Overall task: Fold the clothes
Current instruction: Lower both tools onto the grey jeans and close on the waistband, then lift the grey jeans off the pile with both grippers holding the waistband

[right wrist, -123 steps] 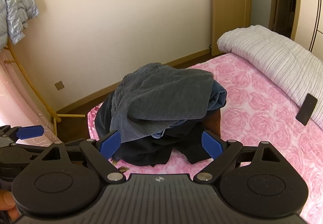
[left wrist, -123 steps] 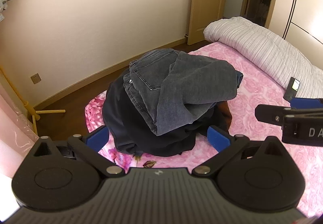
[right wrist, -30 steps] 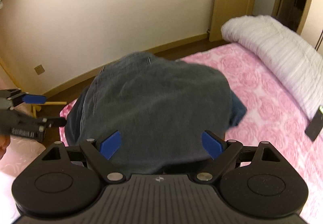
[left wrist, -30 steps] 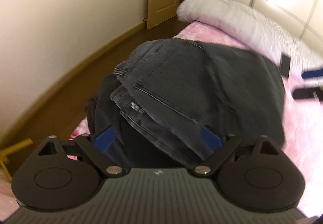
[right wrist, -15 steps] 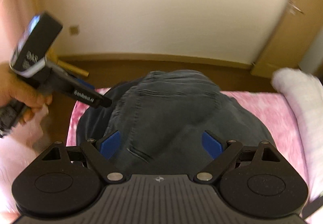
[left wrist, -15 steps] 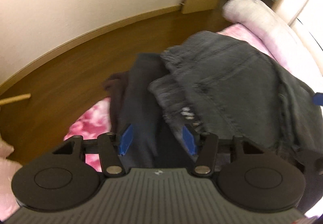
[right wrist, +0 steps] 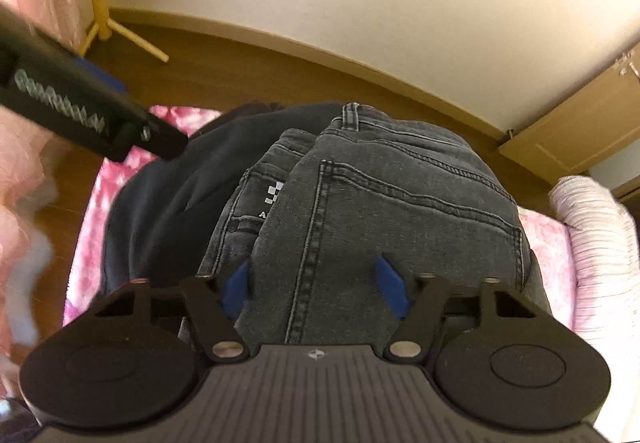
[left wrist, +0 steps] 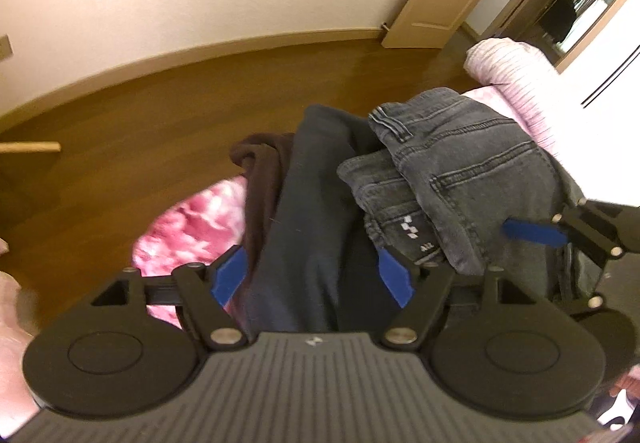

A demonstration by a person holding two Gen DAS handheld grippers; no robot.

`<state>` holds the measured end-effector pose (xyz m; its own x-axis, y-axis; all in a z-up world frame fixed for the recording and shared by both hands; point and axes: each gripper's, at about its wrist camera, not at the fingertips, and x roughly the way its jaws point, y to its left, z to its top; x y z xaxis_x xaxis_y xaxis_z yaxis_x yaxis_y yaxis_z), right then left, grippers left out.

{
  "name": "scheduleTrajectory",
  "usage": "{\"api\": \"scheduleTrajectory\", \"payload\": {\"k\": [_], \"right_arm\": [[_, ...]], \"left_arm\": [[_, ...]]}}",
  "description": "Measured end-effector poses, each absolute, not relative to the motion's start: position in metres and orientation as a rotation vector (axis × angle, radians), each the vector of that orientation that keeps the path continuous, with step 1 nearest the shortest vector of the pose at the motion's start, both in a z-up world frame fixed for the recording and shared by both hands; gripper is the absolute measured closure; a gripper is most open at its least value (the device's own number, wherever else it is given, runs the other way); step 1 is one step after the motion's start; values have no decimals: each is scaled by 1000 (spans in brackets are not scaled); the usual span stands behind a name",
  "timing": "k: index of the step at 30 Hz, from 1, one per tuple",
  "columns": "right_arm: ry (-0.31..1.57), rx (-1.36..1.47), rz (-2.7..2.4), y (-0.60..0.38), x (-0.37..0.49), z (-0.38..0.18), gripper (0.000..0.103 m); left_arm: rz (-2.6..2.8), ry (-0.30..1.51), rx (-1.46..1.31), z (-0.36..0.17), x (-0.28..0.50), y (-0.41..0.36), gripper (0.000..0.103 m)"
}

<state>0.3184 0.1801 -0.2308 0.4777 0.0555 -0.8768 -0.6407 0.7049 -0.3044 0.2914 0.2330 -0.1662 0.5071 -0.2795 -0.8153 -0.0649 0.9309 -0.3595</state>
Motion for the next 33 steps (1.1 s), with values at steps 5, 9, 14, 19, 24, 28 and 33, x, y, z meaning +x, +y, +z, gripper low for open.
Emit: {"api": "scheduleTrajectory", "payload": {"k": [5, 9, 14, 19, 24, 28, 33], "right_arm": [[994, -507, 478, 140, 327, -199, 103], [936, -384, 444, 99, 320, -166, 103], [855, -237, 351, 52, 309, -126, 103], [777, -142, 248, 15, 294, -93, 103], [750, -57, 170, -13, 276, -76, 103], [735, -13, 131, -24, 259, -66, 103], [726, 35, 102, -33, 243, -60, 103]], "left_arm": [[-204, 1035, -476, -172, 303, 216, 34], [-267, 1049, -531, -179, 320, 193, 34], [-300, 1099, -501, -189, 337, 165, 33], [-296, 1095, -499, -187, 338, 156, 30], [-259, 1092, -542, -188, 337, 162, 28], [-285, 1078, -512, -183, 339, 156, 39], [-300, 1046, -484, -176, 343, 150, 48]]}}
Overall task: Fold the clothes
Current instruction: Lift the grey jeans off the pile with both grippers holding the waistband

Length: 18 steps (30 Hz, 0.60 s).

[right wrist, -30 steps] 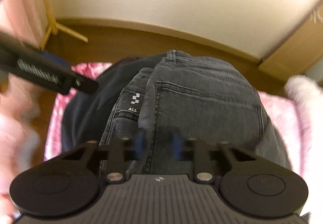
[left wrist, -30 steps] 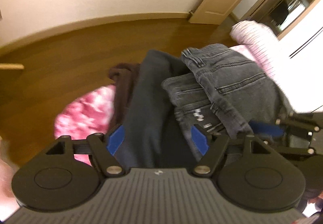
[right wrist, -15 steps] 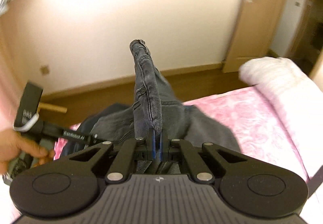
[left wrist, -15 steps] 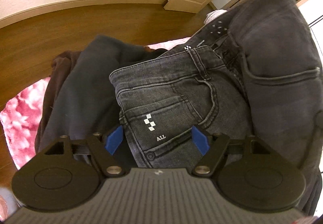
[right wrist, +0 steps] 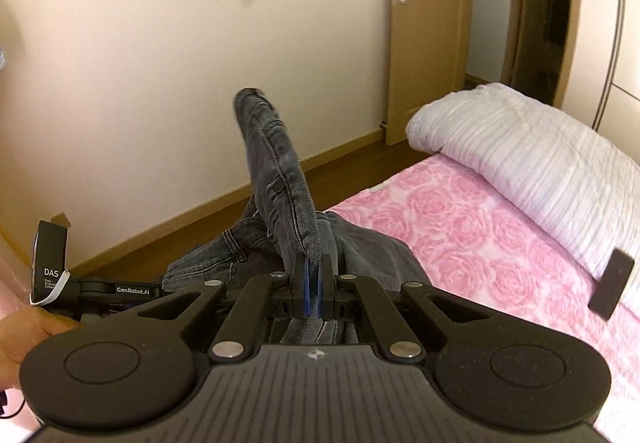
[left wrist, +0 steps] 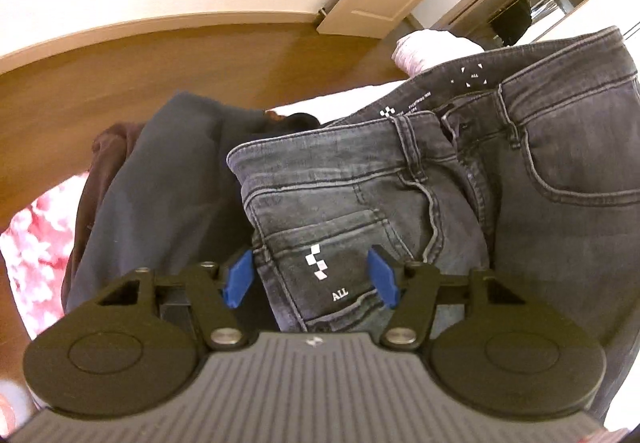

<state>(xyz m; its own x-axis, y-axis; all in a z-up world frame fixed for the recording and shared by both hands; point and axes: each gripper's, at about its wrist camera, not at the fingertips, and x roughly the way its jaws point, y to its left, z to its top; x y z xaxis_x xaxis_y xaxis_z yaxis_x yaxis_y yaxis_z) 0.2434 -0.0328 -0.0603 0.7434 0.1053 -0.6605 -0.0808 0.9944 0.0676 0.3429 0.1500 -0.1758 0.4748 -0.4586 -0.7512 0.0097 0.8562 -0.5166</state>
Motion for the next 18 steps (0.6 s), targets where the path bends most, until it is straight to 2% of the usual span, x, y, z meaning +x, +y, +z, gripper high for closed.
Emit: {"api": "scheduleTrajectory", "payload": {"k": [4, 6, 10, 12, 14, 18], "right_arm": [[733, 45, 76, -43, 233, -58, 103], [748, 37, 64, -43, 229, -59, 103], [818, 10, 63, -38, 228, -71, 100], [862, -44, 51, -29, 230, -81, 75], [902, -88, 33, -19, 235, -91, 57], [927, -174, 47, 5, 251, -108, 54]], "left_arm": [[-311, 1031, -447, -176, 347, 149, 83], [-332, 1007, -423, -173, 350, 146, 90], [-357, 967, -364, -166, 349, 139, 93], [-365, 954, -339, -165, 346, 135, 93], [-374, 942, -316, -162, 342, 132, 93], [-391, 919, -304, -160, 338, 133, 93]]}}
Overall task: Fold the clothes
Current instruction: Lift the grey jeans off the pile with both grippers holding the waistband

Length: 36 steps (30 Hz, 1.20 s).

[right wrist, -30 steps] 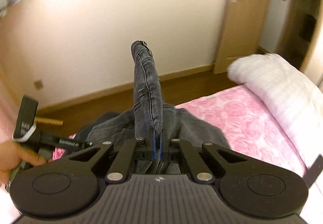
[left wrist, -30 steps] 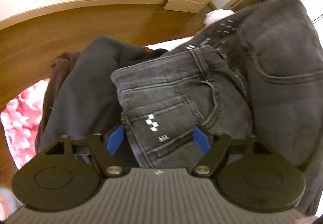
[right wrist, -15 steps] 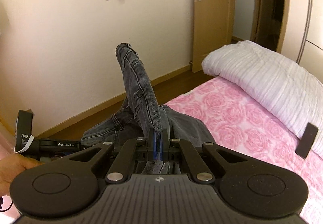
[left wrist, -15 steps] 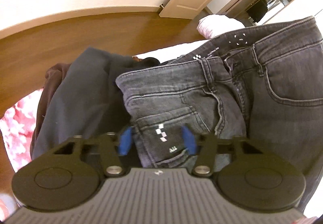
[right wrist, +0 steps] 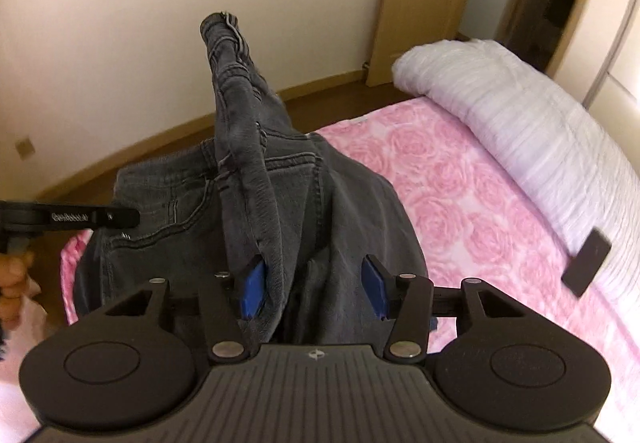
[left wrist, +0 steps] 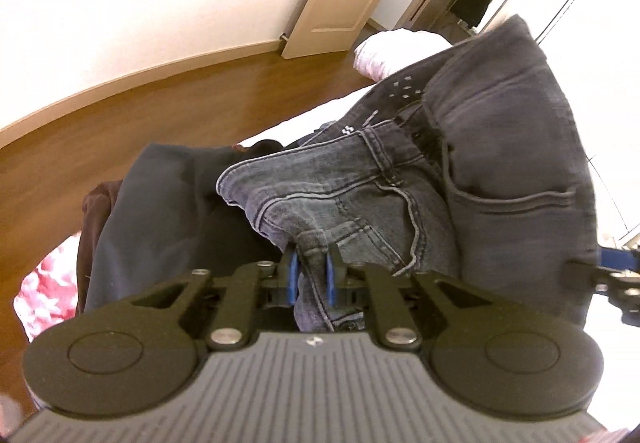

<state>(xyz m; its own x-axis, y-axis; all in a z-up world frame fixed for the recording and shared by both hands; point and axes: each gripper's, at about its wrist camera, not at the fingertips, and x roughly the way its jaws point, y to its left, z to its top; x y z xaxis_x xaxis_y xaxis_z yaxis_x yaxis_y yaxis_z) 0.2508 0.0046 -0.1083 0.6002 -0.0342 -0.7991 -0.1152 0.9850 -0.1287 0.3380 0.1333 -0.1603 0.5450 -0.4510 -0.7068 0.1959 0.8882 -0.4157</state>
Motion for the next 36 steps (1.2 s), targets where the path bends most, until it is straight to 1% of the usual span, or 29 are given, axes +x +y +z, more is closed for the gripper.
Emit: {"api": "scheduleTrajectory", "payload": {"k": [2, 4, 5, 6, 7, 8, 11, 13, 17, 18, 19, 20, 21, 24, 28, 32, 36], "right_arm": [[925, -217, 90, 21, 258, -115, 54], [933, -243, 133, 36, 264, -124, 59], [937, -260, 148, 43, 267, -129, 65], [940, -276, 158, 48, 269, -133, 84], [937, -276, 163, 51, 269, -134, 95], [924, -267, 160, 51, 266, -131, 99], [885, -232, 147, 46, 256, -118, 101], [862, -181, 117, 30, 247, -104, 101], [826, -67, 56, -11, 240, -84, 101], [818, -48, 43, -19, 238, -80, 101], [810, -28, 32, -25, 236, -76, 101], [803, -10, 22, -32, 234, -72, 101], [797, 5, 12, -38, 232, -68, 101], [752, 43, -33, -56, 221, -50, 101], [681, 92, -100, -81, 202, -23, 102], [586, 141, -210, -121, 156, 12, 102], [486, 195, -342, -159, 89, 47, 102]], "left_arm": [[-398, 908, -304, -158, 338, 134, 93], [-404, 901, -306, -158, 336, 134, 93], [-407, 900, -311, -159, 336, 136, 93], [-407, 901, -321, -160, 337, 138, 93], [-406, 903, -332, -162, 338, 139, 91], [-405, 906, -344, -164, 339, 141, 90], [-402, 920, -375, -169, 341, 145, 86], [-396, 939, -397, -174, 344, 147, 79], [-399, 972, -428, -179, 346, 143, 74], [-402, 980, -428, -180, 348, 141, 75], [-405, 981, -422, -180, 349, 140, 85], [-407, 970, -411, -178, 350, 139, 90], [-407, 953, -398, -173, 351, 137, 93], [-437, 865, -351, -148, 351, 130, 95], [-548, 721, -245, -96, 358, 102, 96], [-695, 569, -152, -38, 361, 56, 96], [-863, 434, -73, 20, 347, -12, 96]]}}
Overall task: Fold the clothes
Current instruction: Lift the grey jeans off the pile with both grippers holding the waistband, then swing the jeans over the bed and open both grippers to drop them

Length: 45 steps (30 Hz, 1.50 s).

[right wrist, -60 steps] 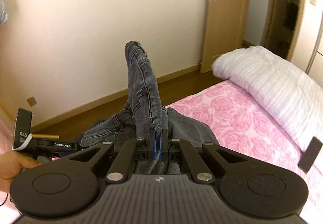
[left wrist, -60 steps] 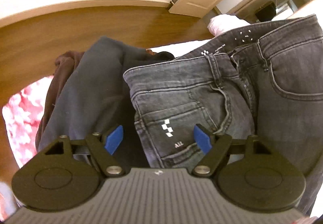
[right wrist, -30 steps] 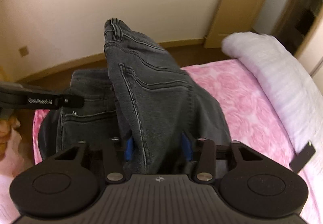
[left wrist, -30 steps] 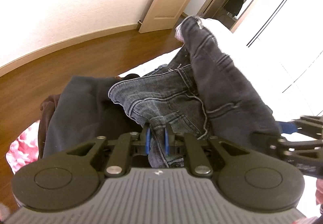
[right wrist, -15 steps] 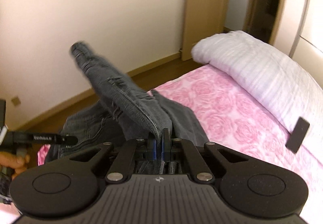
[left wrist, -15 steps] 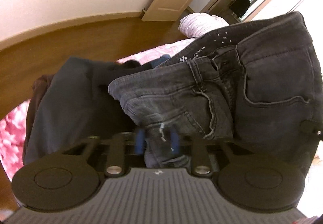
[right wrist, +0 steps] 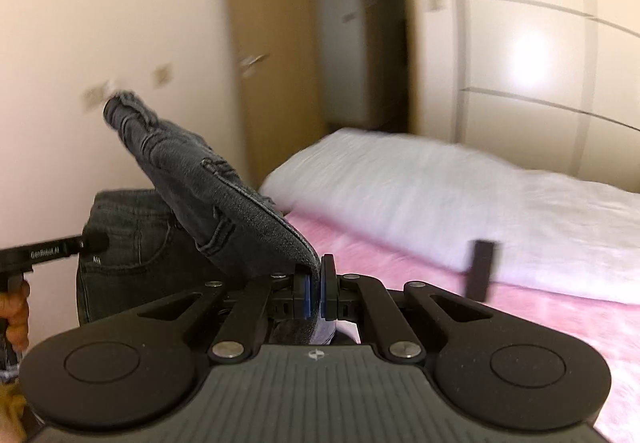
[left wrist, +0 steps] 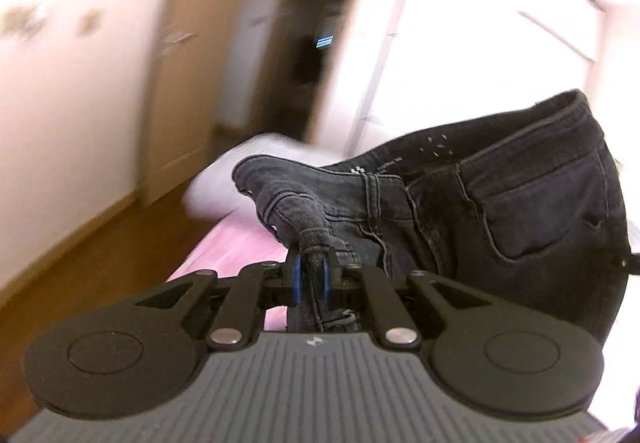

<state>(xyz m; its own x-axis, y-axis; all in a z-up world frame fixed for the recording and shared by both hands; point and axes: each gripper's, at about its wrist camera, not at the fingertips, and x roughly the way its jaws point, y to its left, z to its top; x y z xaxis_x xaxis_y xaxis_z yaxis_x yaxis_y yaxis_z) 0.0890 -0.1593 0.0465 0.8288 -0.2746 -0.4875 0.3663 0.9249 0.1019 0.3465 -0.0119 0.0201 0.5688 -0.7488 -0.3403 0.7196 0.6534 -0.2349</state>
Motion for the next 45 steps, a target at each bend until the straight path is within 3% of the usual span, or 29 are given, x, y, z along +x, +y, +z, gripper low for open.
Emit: {"api": "scheduleTrajectory", "payload": {"k": [7, 13, 18, 26, 33, 35, 38, 39, 41, 43, 45], "right_arm": [[307, 335, -639, -217, -93, 89, 101], [197, 508, -875, -257, -263, 80, 101], [187, 734, -999, -313, -382, 15, 100], [225, 1090, -1163, -397, -512, -105, 99], [105, 1253, -1300, -426, -580, -150, 99], [80, 1264, -1340, -440, -592, -167, 99], [60, 1276, -1371, -463, -600, -199, 97], [70, 1269, -1378, -472, -601, -209, 92], [121, 1243, -1398, -489, -600, -226, 82], [172, 1222, -1422, -499, -601, -233, 77], [210, 1194, -1446, -501, -601, -233, 72]], "left_arm": [[-1227, 238, 97, 92, 254, -173, 96], [-1512, 150, 248, 102, 118, -323, 96], [-1648, 218, 421, 47, -10, -443, 96], [-1787, 388, 727, -96, -163, -597, 96], [-1932, 298, 892, -128, -277, -701, 96], [-1947, 354, 929, -150, -306, -741, 95], [-1939, 500, 973, -194, -334, -795, 87], [-1929, 552, 982, -210, -336, -804, 86], [-1914, 594, 983, -231, -330, -805, 82], [-1888, 605, 979, -240, -311, -796, 66], [-1849, 628, 972, -245, -286, -779, 66]]}}
